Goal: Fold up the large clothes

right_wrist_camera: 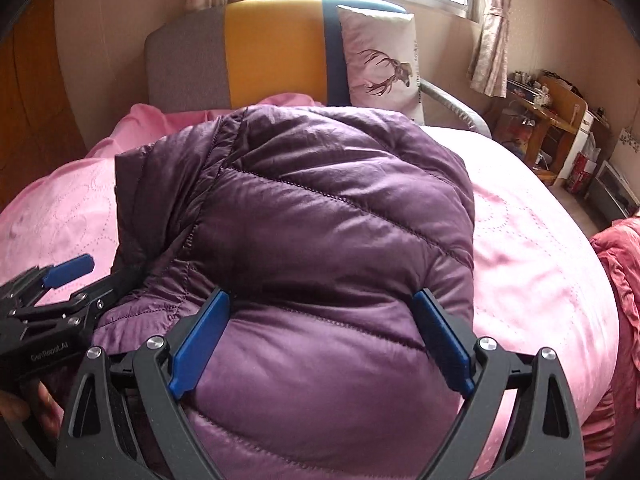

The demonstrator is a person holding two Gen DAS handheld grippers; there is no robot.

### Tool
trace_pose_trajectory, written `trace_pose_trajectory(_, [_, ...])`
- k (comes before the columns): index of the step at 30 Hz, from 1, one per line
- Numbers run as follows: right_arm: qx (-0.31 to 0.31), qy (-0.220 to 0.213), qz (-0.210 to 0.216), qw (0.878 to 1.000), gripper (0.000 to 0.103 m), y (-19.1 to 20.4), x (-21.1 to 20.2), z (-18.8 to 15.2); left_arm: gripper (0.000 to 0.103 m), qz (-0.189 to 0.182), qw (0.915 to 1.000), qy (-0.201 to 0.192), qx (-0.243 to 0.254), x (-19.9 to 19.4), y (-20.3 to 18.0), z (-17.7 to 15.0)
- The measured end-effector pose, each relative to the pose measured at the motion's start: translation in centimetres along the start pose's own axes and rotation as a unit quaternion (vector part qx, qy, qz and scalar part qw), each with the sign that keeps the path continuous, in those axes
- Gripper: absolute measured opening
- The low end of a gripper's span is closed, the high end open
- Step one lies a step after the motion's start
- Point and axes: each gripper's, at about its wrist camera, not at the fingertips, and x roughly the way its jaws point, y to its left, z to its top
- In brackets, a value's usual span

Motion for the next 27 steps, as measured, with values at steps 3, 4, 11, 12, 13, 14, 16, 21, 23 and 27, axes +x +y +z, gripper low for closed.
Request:
trace_pose_trajectory(3, [0.009,-0.008,0.001,1.000,0.092,0.3,-1.7,-0.6,0.085,0.008,0.9997,-0.019,0.008,-1.6,-0.6,-0.2])
trace_pose_trajectory(4, [0.010,-0.009,0.002,1.000,0.093,0.5,-2.3,-0.8,0.085,0.010,0.9997,-0.022,0.010,-2.0,-0.6,-0.2])
trace_pose_trajectory(11, [0.008,-0.009,0.003,1.000,0.093,1.9,-4.6,-3.3,0.089,0.006,0.9996,-0.026,0.012,-3.4,-1.0,-1.5])
trace_pose_trajectory(12, [0.005,-0.008,-0.001,1.000,0.093,2.2,-4.8,-3.8,0.089,0.007,0.9995,-0.028,0.013,-3.6,-1.0,-1.8])
trace_pose_trajectory(13, [0.002,-0.007,-0.004,1.000,0.093,2.5,-4.9,-4.2,0.089,0.008,0.9994,-0.028,0.015,-3.6,-1.1,-2.0])
trace_pose_trajectory(14, [0.000,-0.005,-0.007,1.000,0.093,2.8,-5.0,-4.8,0.089,0.009,0.9994,-0.028,0.016,-3.5,-1.1,-2.1])
trace_pose_trajectory(16, [-0.003,-0.001,-0.016,1.000,0.094,3.4,-4.6,-5.5,0.089,0.012,0.9995,-0.024,0.018,-3.3,-1.0,-2.6])
trace_pose_trajectory(21, [-0.007,0.000,-0.034,0.999,0.094,4.2,-4.9,-5.9,0.090,0.015,0.9998,-0.013,0.006,-3.0,-0.1,-3.3])
trace_pose_trajectory(23, [0.006,-0.002,-0.032,0.999,0.094,4.1,-5.7,-5.8,0.092,0.016,0.9995,-0.026,0.005,-3.9,0.0,-3.3])
trace_pose_trajectory(27, [0.034,-0.019,-0.055,0.998,0.098,4.3,-8.2,-6.2,0.095,0.019,0.9987,-0.048,-0.004,-6.1,0.5,-3.7])
